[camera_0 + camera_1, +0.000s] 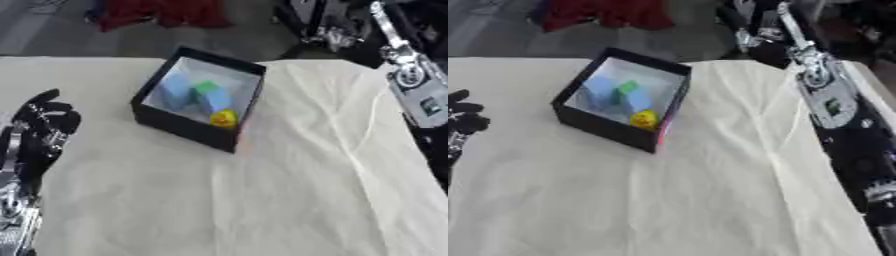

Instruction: Pick up objects on the table and place them in the box.

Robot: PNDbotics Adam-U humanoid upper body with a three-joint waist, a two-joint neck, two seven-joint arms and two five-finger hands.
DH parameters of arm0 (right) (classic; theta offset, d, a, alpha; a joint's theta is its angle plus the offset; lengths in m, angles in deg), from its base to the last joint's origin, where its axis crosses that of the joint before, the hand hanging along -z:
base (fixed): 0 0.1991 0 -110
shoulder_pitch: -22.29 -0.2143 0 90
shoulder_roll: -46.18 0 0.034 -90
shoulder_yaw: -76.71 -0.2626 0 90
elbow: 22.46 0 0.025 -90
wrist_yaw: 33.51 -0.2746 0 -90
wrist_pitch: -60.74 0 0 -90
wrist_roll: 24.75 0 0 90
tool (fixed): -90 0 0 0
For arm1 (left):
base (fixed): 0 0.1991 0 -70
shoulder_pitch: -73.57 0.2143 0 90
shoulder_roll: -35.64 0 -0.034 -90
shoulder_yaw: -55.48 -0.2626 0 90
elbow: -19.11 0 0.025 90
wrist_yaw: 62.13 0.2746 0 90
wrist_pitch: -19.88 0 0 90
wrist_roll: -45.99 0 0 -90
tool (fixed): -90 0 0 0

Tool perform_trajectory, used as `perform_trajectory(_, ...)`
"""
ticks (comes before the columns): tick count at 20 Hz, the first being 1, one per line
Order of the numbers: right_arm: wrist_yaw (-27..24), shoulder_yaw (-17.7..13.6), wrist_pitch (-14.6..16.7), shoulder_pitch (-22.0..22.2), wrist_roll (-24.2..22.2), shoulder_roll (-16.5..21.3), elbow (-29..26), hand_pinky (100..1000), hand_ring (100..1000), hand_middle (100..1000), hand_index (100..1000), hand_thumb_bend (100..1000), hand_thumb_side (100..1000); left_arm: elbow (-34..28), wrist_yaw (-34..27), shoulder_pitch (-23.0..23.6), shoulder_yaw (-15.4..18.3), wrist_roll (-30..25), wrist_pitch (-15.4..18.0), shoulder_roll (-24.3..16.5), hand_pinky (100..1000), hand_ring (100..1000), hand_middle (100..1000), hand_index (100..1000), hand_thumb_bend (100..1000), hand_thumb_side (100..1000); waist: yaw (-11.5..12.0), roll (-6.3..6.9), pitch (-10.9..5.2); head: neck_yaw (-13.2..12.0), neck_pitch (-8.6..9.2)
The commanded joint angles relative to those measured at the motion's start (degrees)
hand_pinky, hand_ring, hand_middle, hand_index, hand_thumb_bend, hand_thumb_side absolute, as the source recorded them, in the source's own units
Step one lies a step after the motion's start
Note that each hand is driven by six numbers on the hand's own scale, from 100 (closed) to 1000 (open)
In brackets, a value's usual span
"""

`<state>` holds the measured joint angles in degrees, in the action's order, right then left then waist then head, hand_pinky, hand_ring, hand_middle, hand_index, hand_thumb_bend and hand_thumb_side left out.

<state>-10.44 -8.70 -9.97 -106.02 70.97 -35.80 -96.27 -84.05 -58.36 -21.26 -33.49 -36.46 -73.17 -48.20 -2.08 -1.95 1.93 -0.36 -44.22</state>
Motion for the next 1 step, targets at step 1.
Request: perform_trajectory(1,-3.3,-2.9,-1.3,2.4,3.2,3.6,-6.0,834,843,788,840,100,527,-1.0,0.5,0.1,1.1,1.3,0.2,-1.5,670,596,621,842,909,660,-1.0,-1.10,-1.22,-2.1,0.10)
